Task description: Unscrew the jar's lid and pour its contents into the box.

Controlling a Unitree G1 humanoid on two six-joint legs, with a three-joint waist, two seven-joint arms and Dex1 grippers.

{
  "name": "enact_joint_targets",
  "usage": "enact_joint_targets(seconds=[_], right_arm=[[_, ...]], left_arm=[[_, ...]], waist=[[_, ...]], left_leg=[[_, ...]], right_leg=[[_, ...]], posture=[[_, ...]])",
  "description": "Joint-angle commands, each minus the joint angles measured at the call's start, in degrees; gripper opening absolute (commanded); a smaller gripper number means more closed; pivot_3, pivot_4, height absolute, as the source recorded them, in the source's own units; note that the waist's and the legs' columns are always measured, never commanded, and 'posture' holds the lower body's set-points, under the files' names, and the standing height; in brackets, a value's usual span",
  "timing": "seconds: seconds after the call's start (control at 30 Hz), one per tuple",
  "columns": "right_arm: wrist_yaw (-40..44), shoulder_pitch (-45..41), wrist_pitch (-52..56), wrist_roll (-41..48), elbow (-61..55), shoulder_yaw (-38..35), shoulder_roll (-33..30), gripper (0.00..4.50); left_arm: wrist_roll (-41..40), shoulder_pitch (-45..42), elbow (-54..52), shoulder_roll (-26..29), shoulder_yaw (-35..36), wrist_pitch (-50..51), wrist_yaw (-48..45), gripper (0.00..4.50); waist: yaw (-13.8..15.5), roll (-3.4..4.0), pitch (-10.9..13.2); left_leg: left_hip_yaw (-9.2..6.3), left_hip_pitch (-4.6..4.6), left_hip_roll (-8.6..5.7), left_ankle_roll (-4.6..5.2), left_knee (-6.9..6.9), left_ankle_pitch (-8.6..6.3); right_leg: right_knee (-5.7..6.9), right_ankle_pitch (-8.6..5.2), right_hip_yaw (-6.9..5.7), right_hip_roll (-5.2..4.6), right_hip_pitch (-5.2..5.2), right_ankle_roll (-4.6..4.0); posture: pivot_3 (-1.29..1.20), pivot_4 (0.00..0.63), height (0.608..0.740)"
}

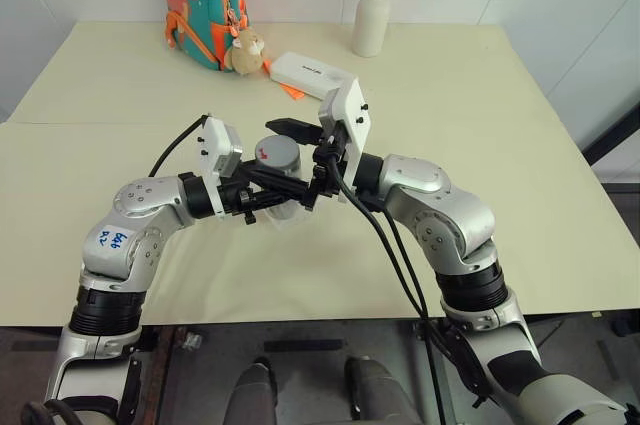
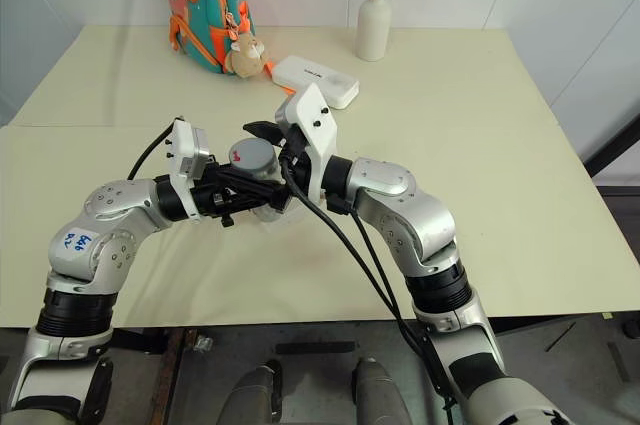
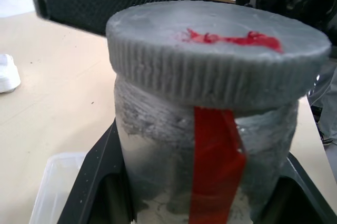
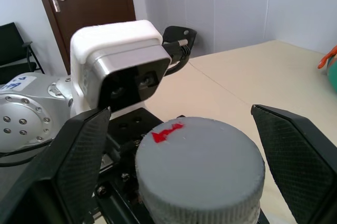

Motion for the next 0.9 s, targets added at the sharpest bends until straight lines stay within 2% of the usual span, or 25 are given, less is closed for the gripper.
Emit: enact_joint_targets(seconds=[0.03,0.13,0.27,0.5,0.8,0.9], right_arm=[[0.19,-0.32,-0.34,0.73,-2.41,-0.62,-0.25,4.50],[0.38,-0.32,-0.76,0.56,-2.14,-0.54,-0.34,3.89],[1.20,-0.03,-1.28,0.16,-1.88,0.02,-1.08,2.58],[3.57,-0.82,-2.39,0.12,-0.33,-1.07,-3.76,2.56],[27.96,-6.68,-1.89,8.83,5.03,-2.61,-15.92,2.56],[31.43,-9.39,-2.66,9.06,7.51,-2.40,-17.15,2.56]], left_arm=[[0.16,-0.04,-0.99,-0.43,0.51,-1.53,-0.51,1.97],[0.22,-0.04,-1.09,-0.56,0.55,-1.57,-0.56,1.97],[0.05,-0.19,-1.16,-0.68,0.86,-1.42,-0.56,1.97],[-1.21,-0.70,-1.17,0.27,1.11,-1.68,-3.72,1.97],[-6.22,-6.56,5.68,2.94,1.09,-4.60,-23.39,1.97],[-6.29,-8.57,7.65,2.57,0.64,-5.34,-26.27,1.97]], waist=[[0.02,0.00,0.00],[0.01,0.00,0.00],[0.01,0.00,0.00],[0.06,0.00,0.00],[0.07,0.03,0.02],[-0.15,0.06,0.04]], left_leg=[[0.00,0.00,0.00,0.00,0.00,0.00],[0.00,0.00,0.00,0.00,0.00,0.00],[0.00,0.00,0.00,0.00,0.00,0.00],[0.00,0.00,0.01,0.00,0.00,0.00],[0.00,-0.01,0.00,0.01,0.05,0.00],[0.00,0.00,0.01,0.03,0.10,-0.02]], right_leg=[[-0.01,0.00,0.00,0.00,0.00,0.00],[0.00,0.00,0.00,0.00,0.00,0.00],[-0.01,0.00,0.00,0.00,0.00,0.00],[0.00,0.00,0.01,0.01,0.00,0.00],[-0.02,0.00,0.00,0.03,0.02,0.01],[-0.01,-0.01,0.01,0.04,0.04,0.02]], posture=[[0.00,0.150,0.740],[0.00,0.150,0.740],[0.00,0.150,0.740],[0.00,0.150,0.740],[0.00,0.150,0.740],[0.00,0.150,0.740]])
